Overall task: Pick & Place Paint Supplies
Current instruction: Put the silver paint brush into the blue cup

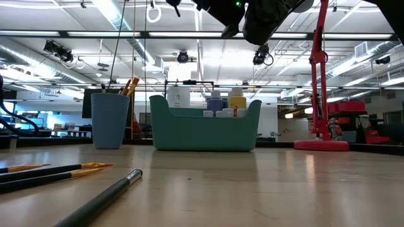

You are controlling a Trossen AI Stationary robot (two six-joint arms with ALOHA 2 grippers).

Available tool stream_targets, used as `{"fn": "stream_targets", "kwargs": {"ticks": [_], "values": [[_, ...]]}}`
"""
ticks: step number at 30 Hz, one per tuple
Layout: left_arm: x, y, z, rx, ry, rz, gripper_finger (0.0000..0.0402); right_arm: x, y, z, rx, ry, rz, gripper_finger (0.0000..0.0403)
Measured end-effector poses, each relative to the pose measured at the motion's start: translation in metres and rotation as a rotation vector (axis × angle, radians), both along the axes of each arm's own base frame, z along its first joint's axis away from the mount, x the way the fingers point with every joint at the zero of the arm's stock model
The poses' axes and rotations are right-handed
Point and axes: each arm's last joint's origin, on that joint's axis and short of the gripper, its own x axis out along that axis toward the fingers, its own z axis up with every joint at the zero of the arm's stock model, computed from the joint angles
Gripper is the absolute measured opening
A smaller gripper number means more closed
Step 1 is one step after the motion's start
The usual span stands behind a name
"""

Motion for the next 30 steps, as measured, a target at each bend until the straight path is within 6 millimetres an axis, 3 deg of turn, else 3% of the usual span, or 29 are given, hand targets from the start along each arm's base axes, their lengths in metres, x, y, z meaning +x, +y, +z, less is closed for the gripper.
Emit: {"fn": "stream_targets", "kwargs": {"ticks": [7,13,23,30], "values": [[-0.013,0.006,-0.001,-0.029,0.036,0.158,0.0031,0.003,-0.005,-0.005,-0.085,0.005,-0.192,0.0106],[-0.022,0.011,-0.001,-0.036,0.061,0.204,0.0031,0.008,-0.014,-0.011,-0.079,0.113,-0.394,0.0112],[-0.048,0.023,-0.005,-0.086,0.12,0.346,0.0031,0.01,-0.018,-0.018,-0.12,0.166,-0.494,0.0121],[-0.064,0.031,-0.007,-0.106,0.15,0.386,0.0031,0.012,-0.022,-0.029,-0.09,0.302,-0.639,0.0155]]}}
